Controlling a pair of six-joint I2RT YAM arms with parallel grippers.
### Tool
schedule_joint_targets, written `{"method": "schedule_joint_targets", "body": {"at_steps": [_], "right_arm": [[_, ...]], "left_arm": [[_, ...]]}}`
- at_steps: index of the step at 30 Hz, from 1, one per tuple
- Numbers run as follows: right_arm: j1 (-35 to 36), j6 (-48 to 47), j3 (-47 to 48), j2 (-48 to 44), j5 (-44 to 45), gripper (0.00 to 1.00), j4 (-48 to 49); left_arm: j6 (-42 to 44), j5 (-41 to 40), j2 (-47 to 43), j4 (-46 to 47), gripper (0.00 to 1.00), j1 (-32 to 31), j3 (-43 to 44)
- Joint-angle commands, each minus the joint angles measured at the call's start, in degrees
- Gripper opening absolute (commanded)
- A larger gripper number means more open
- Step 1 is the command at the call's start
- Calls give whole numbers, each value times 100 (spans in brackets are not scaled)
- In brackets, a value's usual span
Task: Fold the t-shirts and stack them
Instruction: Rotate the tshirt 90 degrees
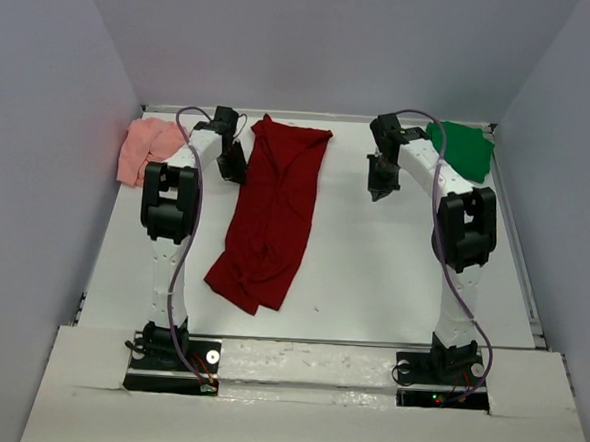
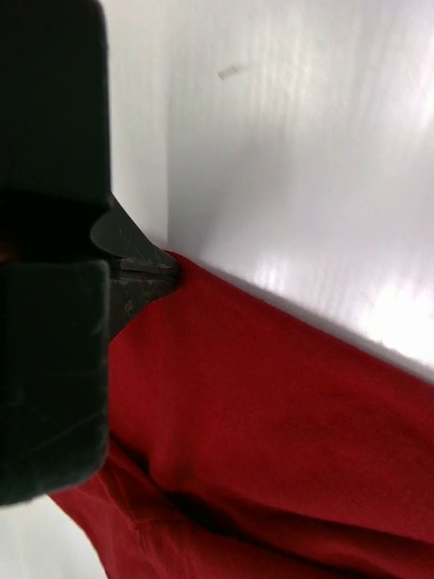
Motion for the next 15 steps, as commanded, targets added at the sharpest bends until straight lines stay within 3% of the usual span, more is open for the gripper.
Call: {"method": "schedule_joint_targets", "body": {"at_steps": [1, 6, 7, 9, 15], "right_arm": [[49, -70, -279, -621, -144, 0, 278], [235, -176, -745, -955, -187, 0, 550], [287, -237, -876, -1051, -231, 10, 568], [366, -316, -1018, -1175, -275, 21, 664], [945, -308, -1580, -1982, -1339, 36, 945]], "left_arm": [[52, -738, -383, -297, 0, 16, -647], [210, -713, -962, -166, 1, -1, -700], [219, -826, -1060, -192, 3, -36, -665], [210, -1175, -1323, -375, 9, -63, -473], [-281, -2511, -2105, -1227, 12, -378, -146]]}}
